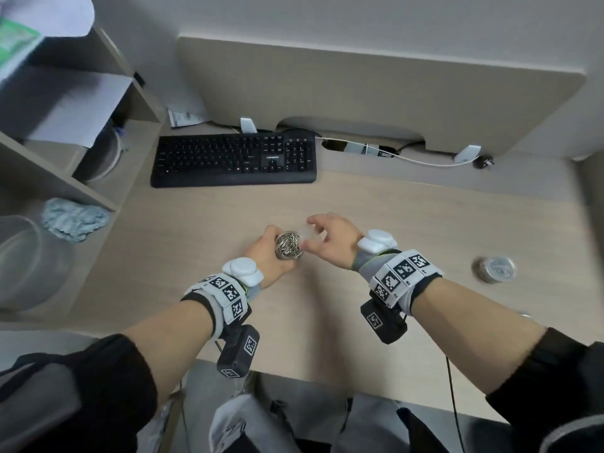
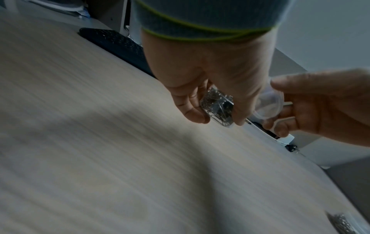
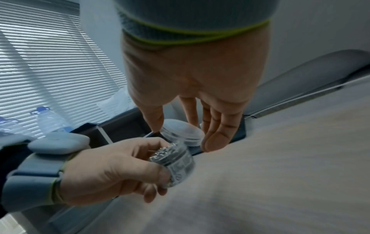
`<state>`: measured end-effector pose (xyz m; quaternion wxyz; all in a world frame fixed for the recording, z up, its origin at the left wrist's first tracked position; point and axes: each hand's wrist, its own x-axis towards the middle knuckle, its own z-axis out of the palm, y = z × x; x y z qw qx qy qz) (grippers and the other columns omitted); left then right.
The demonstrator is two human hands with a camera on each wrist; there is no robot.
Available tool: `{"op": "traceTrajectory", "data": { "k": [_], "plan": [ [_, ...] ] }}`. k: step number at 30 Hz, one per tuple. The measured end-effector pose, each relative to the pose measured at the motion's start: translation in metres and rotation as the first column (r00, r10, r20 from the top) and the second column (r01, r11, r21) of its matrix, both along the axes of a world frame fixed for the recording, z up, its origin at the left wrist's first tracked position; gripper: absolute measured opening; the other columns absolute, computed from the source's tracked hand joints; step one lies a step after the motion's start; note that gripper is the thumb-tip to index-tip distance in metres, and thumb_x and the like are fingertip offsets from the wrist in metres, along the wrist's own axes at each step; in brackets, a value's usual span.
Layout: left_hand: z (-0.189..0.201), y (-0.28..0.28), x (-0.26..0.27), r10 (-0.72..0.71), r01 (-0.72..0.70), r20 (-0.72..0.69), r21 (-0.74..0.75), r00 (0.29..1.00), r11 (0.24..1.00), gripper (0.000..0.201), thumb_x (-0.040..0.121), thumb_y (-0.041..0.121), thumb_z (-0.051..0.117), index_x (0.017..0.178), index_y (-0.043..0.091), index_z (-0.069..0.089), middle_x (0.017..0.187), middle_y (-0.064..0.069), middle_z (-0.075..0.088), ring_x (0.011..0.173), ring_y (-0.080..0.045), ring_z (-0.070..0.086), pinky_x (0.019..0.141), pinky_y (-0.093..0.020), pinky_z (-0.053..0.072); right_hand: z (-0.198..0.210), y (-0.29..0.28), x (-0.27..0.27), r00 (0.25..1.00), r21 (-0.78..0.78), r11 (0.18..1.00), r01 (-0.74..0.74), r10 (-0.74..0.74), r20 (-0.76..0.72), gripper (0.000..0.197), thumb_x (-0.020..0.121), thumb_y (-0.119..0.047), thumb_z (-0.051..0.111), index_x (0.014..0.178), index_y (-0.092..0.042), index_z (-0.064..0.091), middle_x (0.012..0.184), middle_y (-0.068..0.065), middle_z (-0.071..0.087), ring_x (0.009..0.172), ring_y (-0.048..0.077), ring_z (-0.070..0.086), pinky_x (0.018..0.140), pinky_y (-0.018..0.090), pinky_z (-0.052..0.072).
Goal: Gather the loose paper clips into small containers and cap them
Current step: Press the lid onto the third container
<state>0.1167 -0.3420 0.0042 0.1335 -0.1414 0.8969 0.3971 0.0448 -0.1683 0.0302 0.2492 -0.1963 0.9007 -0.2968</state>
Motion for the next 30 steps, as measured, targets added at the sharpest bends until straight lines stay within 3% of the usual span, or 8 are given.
{"op": "traceTrajectory", "data": {
  "k": [2,6,10,17,23,26,30],
  "plan": [
    [0.011,-0.004,-0.001,0.000,0.000,-0.007,0.028,1.000,1.000,0.052,0.073,0.032,0.080,0.111,0.025,0.046,0.089,0.013,0.062,0.074,-0.002,0.059,0.056,-0.013,0.040,0.013,-0.014,-0.001,0.999,0.014,0.999,-0.036,0.036,-0.007,0.062,0.085,-0.043,0.067,0.136,-0.014,0.051,0.123,0.006,0.055,0.098,0.023,0.058,0.097,0.032,0.043],
    [0.027,-0.015,-0.001,0.003,-0.001,-0.024,0.074,1.000,0.997,0.050,0.073,0.035,0.079,0.110,0.025,0.048,0.090,0.008,0.065,0.078,-0.011,0.062,0.063,-0.025,0.048,0.034,-0.036,-0.004,0.991,0.081,0.988,-0.130,0.133,-0.028,0.064,0.082,-0.045,0.069,0.136,-0.015,0.050,0.125,0.005,0.053,0.105,0.024,0.056,0.095,0.034,0.043],
    [0.034,-0.022,-0.004,0.027,-0.019,-0.060,0.141,0.998,0.990,0.051,0.072,0.031,0.080,0.113,0.023,0.050,0.094,0.006,0.065,0.083,-0.013,0.063,0.070,-0.029,0.052,0.046,-0.046,-0.007,0.972,0.096,0.972,-0.213,0.220,-0.080,0.061,0.084,-0.040,0.069,0.136,-0.015,0.050,0.125,0.004,0.052,0.105,0.023,0.054,0.092,0.032,0.041],
    [0.040,-0.037,-0.013,0.032,-0.021,-0.044,0.246,0.999,0.969,0.058,0.070,0.021,0.083,0.117,0.021,0.048,0.098,0.002,0.064,0.084,-0.015,0.062,0.070,-0.026,0.050,0.052,-0.060,-0.018,0.947,0.091,0.952,-0.291,0.300,-0.115,0.061,0.082,-0.033,0.072,0.136,-0.016,0.049,0.128,0.002,0.052,0.114,0.022,0.053,0.098,0.036,0.042],
    [0.044,-0.046,-0.024,-0.002,0.003,-0.008,0.192,1.000,0.981,0.053,0.070,0.022,0.083,0.115,0.021,0.055,0.095,0.007,0.063,0.084,-0.010,0.060,0.065,-0.022,0.042,0.051,-0.062,-0.024,0.940,0.085,0.945,-0.315,0.323,-0.109,0.061,0.083,-0.028,0.071,0.138,-0.018,0.047,0.132,0.000,0.050,0.114,0.021,0.052,0.099,0.038,0.043],
    [0.045,-0.045,-0.027,0.007,-0.003,-0.023,0.190,1.000,0.982,0.053,0.069,0.022,0.083,0.115,0.022,0.056,0.096,0.006,0.064,0.084,-0.011,0.061,0.065,-0.020,0.042,0.052,-0.065,-0.031,0.963,0.105,0.962,-0.254,0.262,-0.071,0.058,0.083,-0.043,0.070,0.132,-0.018,0.052,0.121,0.003,0.054,0.106,0.022,0.054,0.092,0.036,0.044],
    [0.047,-0.039,-0.031,0.032,-0.021,-0.050,0.199,0.998,0.980,0.052,0.069,0.018,0.082,0.114,0.021,0.056,0.101,0.005,0.064,0.084,-0.007,0.060,0.063,-0.014,0.040,0.048,-0.067,-0.036,0.988,0.160,0.980,-0.117,0.132,-0.084,0.054,0.081,-0.063,0.059,0.106,-0.015,0.062,0.094,0.003,0.063,0.089,0.024,0.060,0.078,0.037,0.050]
  ]
}}
